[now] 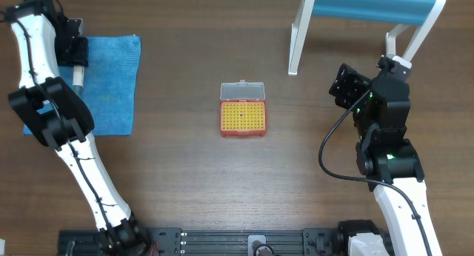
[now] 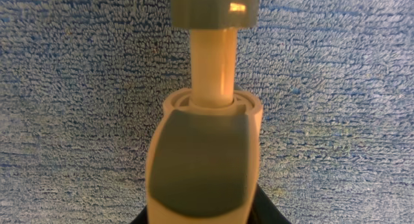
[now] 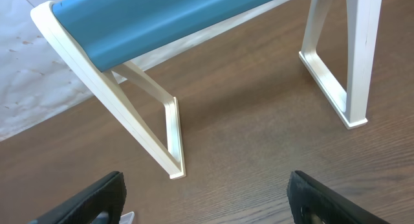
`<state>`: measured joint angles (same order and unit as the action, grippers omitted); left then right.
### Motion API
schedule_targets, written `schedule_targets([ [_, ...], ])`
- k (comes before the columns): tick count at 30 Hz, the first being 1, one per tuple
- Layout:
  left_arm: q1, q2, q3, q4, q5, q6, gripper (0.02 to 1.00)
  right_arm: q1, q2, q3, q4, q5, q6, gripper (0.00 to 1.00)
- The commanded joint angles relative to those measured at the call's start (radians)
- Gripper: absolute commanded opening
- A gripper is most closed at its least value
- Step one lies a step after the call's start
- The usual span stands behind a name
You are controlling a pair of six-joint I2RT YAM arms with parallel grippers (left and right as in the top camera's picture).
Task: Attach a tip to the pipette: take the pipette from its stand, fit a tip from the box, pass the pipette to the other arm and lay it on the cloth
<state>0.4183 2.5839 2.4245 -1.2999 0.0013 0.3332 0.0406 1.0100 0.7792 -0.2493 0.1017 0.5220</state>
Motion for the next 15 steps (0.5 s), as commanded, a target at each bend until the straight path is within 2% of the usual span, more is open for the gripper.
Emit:
schedule_targets([
  [1, -0.001, 0.028, 0.022, -0.001, 0.011, -0.014, 0.222, 0.005, 0.0, 0.011, 0.006, -0.006, 0.019, 0.809],
  [5, -0.001, 0.028, 0.022, -0.001, 0.011, -0.014, 0.224, 0.005, 0.0, 0.011, 0.006, -0.006, 0.019, 0.812],
  [10, -0.001, 0.028, 0.022, -0.005, 0.011, -0.014, 0.316, 0.005, 0.0, 0.011, 0.006, -0.006, 0.019, 0.809],
  [13, -0.004, 0.026, 0.023, -0.025, 0.011, -0.014, 0.524, 0.005, 0.0, 0.011, 0.006, -0.006, 0.02, 0.809],
  [15, -0.009, 0.021, 0.029, -0.051, 0.01, -0.014, 0.597, 0.005, 0.0, 0.011, 0.016, -0.01, 0.02, 0.809],
])
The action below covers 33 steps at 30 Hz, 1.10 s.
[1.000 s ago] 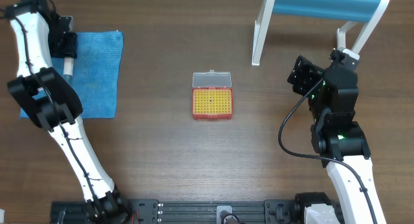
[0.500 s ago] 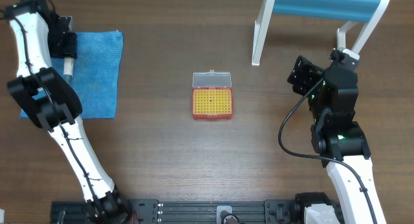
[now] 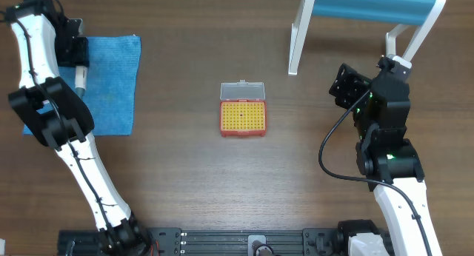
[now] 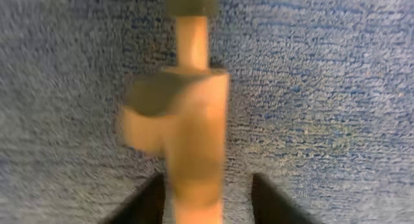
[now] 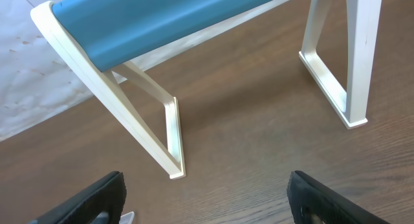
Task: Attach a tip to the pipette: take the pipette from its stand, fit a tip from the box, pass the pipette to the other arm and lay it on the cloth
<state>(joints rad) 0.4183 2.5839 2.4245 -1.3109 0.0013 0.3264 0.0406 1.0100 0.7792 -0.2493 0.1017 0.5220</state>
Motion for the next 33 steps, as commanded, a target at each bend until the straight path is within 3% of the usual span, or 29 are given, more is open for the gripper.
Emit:
schedule_targets([
  [1, -0.013, 0.016, 0.036, -0.055, 0.01, -0.008, 0.649, 0.005, 0.0, 0.011, 0.035, -0.01, 0.02, 0.812],
  [5, -0.031, -0.018, 0.142, -0.172, -0.001, -0.008, 0.822, 0.005, -0.006, 0.011, 0.139, 0.002, 0.01, 0.812],
  [9, -0.045, -0.075, 0.331, -0.314, 0.002, -0.072, 0.844, 0.005, -0.03, 0.011, 0.188, 0.002, -0.093, 0.812],
  [15, -0.063, -0.248, 0.446, -0.388, 0.069, -0.158, 0.844, 0.005, -0.139, 0.011, 0.185, 0.002, -0.364, 0.812],
  [19, -0.081, -0.415, 0.43, -0.388, 0.172, -0.217, 0.844, 0.005, -0.254, 0.01, 0.124, 0.002, -0.598, 0.812],
  [21, -0.102, -0.511, 0.389, -0.388, 0.23, -0.219, 0.847, 0.005, -0.332, 0.01, 0.026, 0.002, -0.644, 0.812],
  [24, -0.156, -0.661, 0.288, -0.388, 0.245, -0.219, 0.844, 0.005, -0.428, 0.008, -0.161, 0.002, -0.656, 0.812],
  [27, -0.239, -0.843, 0.111, -0.388, 0.204, -0.219, 0.844, 0.005, -0.519, -0.029, -0.294, -0.032, -0.699, 0.812],
  [30, -0.341, -1.054, -0.153, -0.388, 0.181, -0.256, 0.844, 0.005, -0.636, -0.098, -0.315, -0.15, -0.745, 0.812],
  [33, -0.384, -1.183, -0.31, -0.388, 0.13, -0.333, 0.844, 0.005, -0.713, -0.128, -0.315, -0.156, -0.745, 0.812],
])
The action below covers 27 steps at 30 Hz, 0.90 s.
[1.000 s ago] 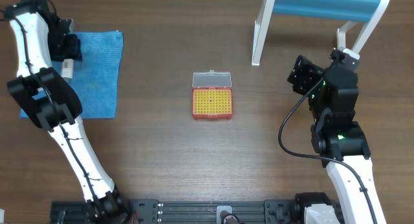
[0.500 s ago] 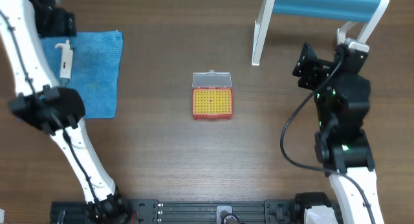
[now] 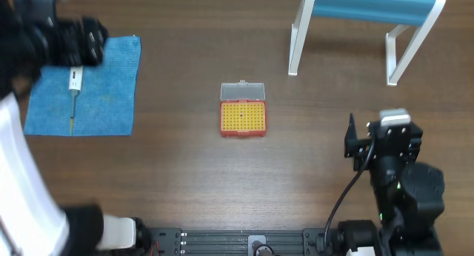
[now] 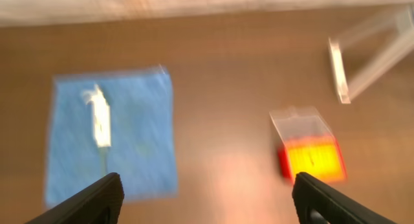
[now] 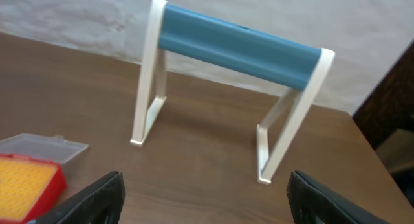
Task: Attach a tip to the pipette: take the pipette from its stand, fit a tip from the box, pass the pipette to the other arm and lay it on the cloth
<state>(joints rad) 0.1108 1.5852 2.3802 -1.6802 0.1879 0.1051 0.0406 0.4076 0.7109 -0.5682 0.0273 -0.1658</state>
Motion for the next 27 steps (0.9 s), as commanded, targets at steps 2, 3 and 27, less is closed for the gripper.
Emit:
schedule_targets([
  [2, -0.086, -0.262, -0.348, -0.018, -0.063, -0.131, 0.844, 0.005, -0.157, -0.075, 0.001, -0.081, -0.058, 0.812],
  [3, -0.086, -0.302, -0.385, -0.018, -0.065, -0.142, 0.844, 0.005, -0.184, -0.086, -0.003, -0.081, -0.058, 0.812],
  [27, -0.085, -0.602, -0.75, -0.018, -0.128, -0.161, 0.844, 0.005, -0.404, -0.275, -0.445, -0.063, -0.008, 0.812],
])
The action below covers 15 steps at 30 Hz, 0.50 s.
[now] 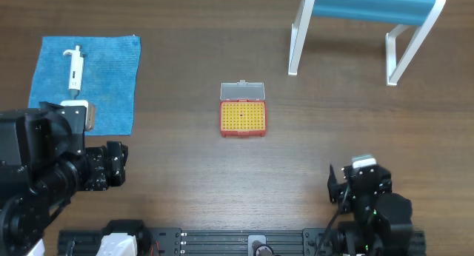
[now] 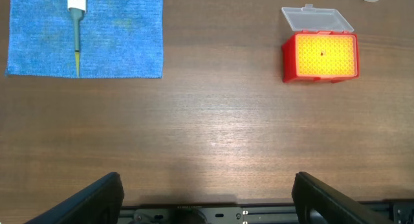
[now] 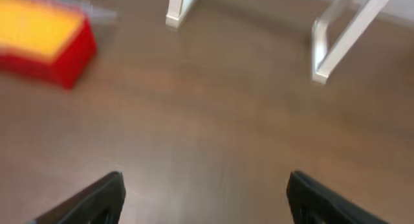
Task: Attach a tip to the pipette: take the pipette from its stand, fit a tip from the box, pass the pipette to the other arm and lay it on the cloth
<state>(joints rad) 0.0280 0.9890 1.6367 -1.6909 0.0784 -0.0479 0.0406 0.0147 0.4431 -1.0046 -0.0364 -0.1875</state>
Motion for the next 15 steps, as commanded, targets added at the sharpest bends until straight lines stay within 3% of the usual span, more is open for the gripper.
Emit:
schedule_targets([
  [1, -0.002, -0.005, -0.006, -0.007, -0.019, -0.008, 0.847, 0.005, -0.011, -0.007, -0.008, 0.001, 0.014, 0.812],
  [15, -0.002, -0.012, -0.011, -0.007, -0.019, -0.008, 0.844, 0.005, -0.011, -0.007, -0.008, 0.001, 0.014, 0.812],
])
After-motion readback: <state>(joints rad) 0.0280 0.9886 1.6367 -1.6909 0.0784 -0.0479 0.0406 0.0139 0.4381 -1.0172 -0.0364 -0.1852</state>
